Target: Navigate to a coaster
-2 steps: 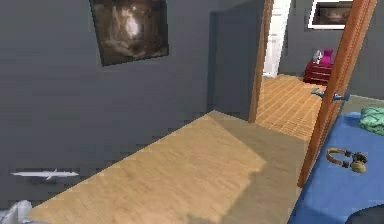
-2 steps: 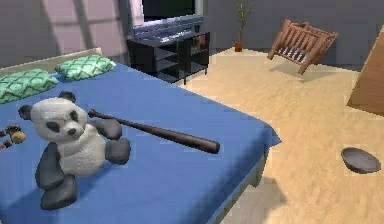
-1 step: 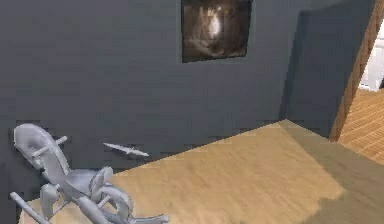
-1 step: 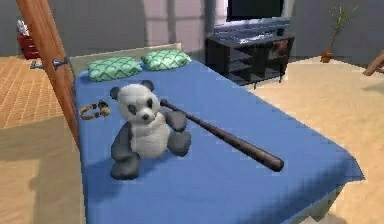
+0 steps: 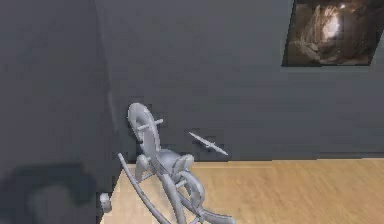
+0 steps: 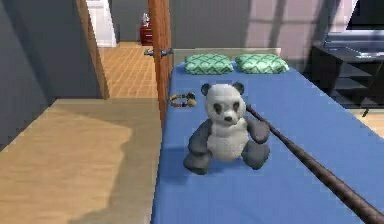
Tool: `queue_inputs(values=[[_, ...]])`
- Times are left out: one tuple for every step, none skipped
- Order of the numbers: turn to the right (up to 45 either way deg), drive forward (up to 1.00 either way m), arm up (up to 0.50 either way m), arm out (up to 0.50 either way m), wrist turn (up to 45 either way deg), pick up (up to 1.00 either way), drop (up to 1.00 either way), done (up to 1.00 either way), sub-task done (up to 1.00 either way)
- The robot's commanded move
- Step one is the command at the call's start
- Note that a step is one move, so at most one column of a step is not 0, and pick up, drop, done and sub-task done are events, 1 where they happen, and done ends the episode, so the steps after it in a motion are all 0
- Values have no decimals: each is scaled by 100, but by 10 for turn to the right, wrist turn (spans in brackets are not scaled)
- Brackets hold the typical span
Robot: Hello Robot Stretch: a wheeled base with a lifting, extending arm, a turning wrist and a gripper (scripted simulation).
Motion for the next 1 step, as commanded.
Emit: queue_inputs(values=[[0,15,0,0,0,0,0,0,0]])
